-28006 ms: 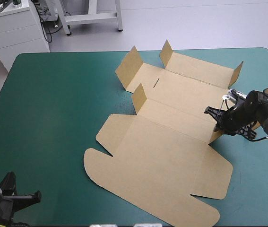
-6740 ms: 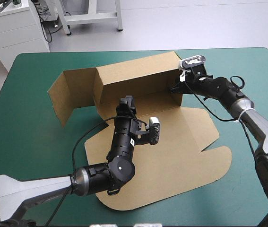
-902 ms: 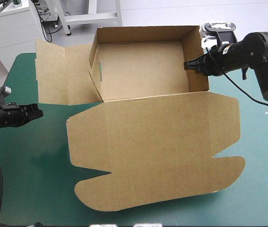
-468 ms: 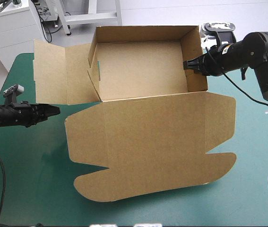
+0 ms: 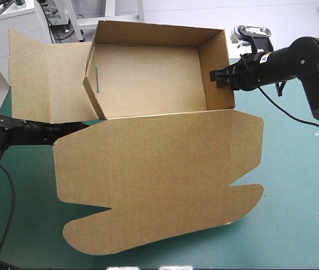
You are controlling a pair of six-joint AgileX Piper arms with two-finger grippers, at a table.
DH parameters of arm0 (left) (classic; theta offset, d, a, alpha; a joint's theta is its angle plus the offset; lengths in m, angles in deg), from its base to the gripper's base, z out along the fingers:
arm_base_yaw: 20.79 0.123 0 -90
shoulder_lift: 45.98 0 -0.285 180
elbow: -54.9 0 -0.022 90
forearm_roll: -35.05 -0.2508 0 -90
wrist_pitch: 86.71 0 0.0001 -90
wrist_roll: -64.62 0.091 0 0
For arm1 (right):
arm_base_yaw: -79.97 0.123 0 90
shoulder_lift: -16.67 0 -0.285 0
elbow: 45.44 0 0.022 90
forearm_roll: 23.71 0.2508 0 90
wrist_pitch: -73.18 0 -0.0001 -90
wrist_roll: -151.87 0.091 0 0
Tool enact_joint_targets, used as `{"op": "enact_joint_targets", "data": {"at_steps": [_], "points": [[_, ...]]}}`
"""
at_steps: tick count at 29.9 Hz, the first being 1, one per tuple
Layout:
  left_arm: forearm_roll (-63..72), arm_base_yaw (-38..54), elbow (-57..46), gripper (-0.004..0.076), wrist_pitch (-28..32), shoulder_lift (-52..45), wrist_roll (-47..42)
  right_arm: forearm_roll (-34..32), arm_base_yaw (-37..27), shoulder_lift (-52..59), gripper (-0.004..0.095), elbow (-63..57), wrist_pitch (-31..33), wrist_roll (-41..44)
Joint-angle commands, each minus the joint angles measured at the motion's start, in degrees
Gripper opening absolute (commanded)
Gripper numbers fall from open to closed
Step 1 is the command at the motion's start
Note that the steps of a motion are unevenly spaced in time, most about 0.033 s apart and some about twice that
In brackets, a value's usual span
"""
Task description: Fold the box
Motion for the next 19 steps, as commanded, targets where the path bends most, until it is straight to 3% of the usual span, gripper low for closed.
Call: {"op": "enact_joint_targets", "data": {"at_steps": [1,5,13,19], "points": [[6.79,-0.26,2.30,0.0523,1.78,-1.92,-0.43,1.97,-0.39,2.38,-0.0017,1.82,0.12,-0.08],[10.12,-0.26,5.25,0.0523,0.01,-1.92,2.35,-0.23,-0.39,2.38,-0.0017,1.82,0.12,-0.08],[21.80,-0.26,11.63,0.0523,-11.96,-1.92,2.69,-7.06,-0.39,2.38,-0.0018,1.82,0.12,0.73],[28.12,-0.50,13.15,0.0523,-17.60,-1.92,4.84,-9.21,-0.39,1.38,-0.0018,1.82,0.12,0.75]]}}
